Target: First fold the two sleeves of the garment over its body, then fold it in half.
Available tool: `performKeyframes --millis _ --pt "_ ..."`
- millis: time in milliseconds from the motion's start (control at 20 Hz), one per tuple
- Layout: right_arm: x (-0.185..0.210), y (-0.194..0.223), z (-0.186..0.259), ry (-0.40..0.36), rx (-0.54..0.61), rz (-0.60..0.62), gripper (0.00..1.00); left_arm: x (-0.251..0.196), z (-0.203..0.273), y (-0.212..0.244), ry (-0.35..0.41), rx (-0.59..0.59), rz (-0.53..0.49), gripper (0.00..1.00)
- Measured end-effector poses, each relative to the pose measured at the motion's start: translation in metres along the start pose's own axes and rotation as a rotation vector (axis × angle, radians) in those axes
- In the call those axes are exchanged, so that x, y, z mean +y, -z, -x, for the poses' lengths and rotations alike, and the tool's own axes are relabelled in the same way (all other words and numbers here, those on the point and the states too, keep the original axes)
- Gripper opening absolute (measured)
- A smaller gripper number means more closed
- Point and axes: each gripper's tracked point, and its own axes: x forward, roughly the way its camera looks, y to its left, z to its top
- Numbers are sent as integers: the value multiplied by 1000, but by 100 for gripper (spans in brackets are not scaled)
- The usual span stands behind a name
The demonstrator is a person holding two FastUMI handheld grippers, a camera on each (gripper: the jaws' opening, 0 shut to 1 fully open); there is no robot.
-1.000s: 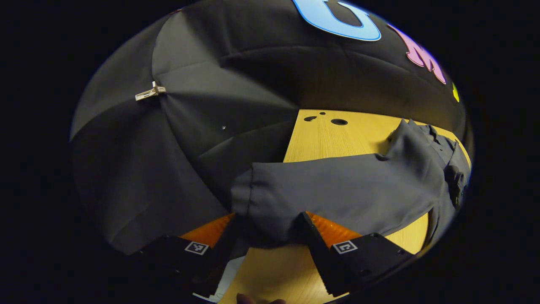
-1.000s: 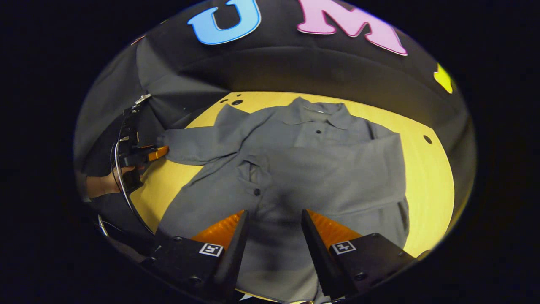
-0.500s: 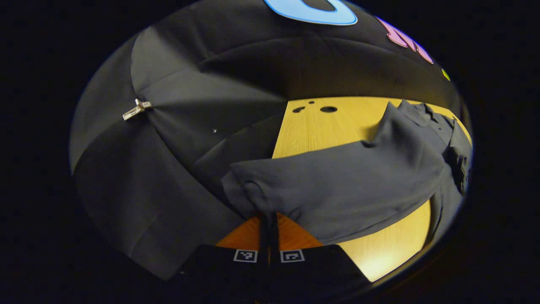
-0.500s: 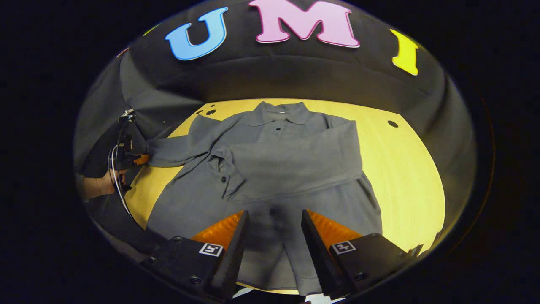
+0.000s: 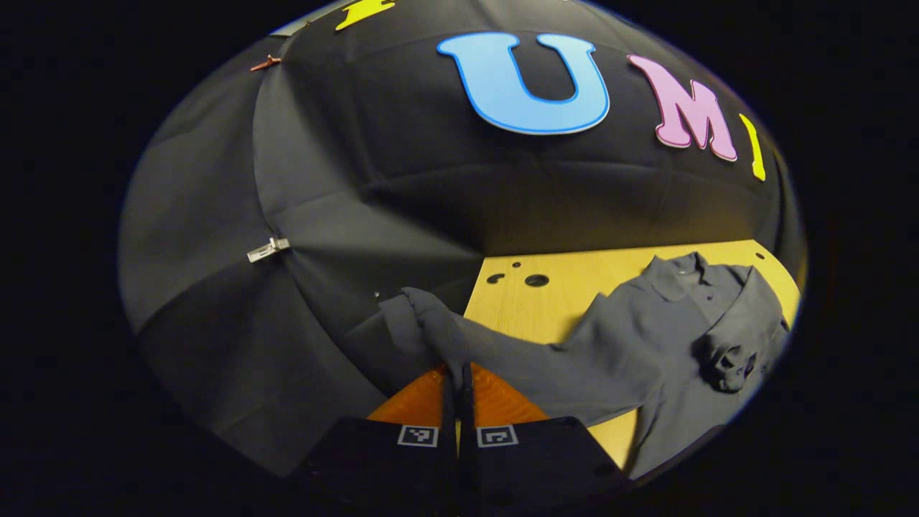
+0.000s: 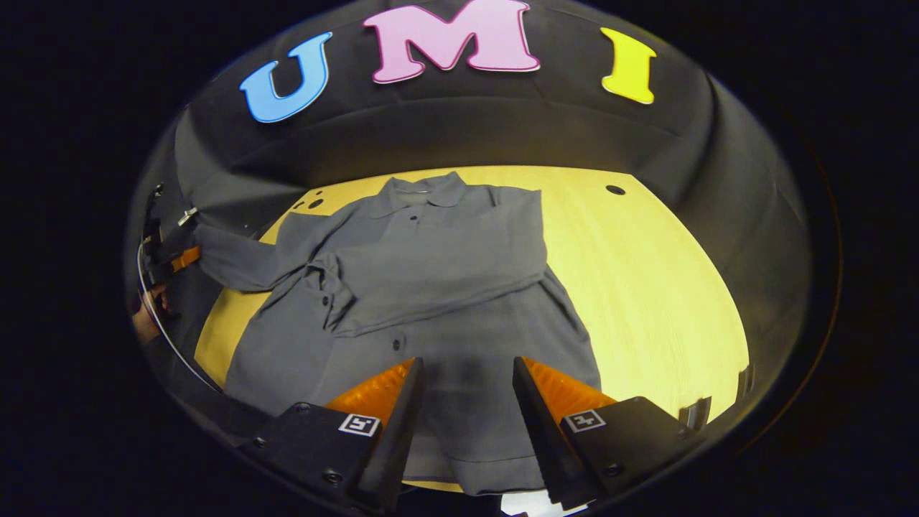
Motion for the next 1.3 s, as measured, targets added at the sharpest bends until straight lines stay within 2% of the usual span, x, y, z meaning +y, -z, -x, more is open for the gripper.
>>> performKeyframes --millis 150,350,550,750,1050,1300 --pt "-16 5 -1 17 6 -25 77 -27 22 -31 37 -52 8 5" --pt "-24 5 -7 10 6 -57 78 -77 52 -66 126 -99 10 5" --pt "-38 2 -9 2 2 -80 83 -138 64 -80 216 -132 -52 5" --pt "-56 4 -15 8 5 -120 83 -207 77 -90 320 -155 -95 5" --pt "-94 14 -12 41 26 -184 83 -304 89 -86 463 -150 -165 5" --pt "-131 26 -2 89 34 -224 83 -375 85 -53 548 -91 -216 5"
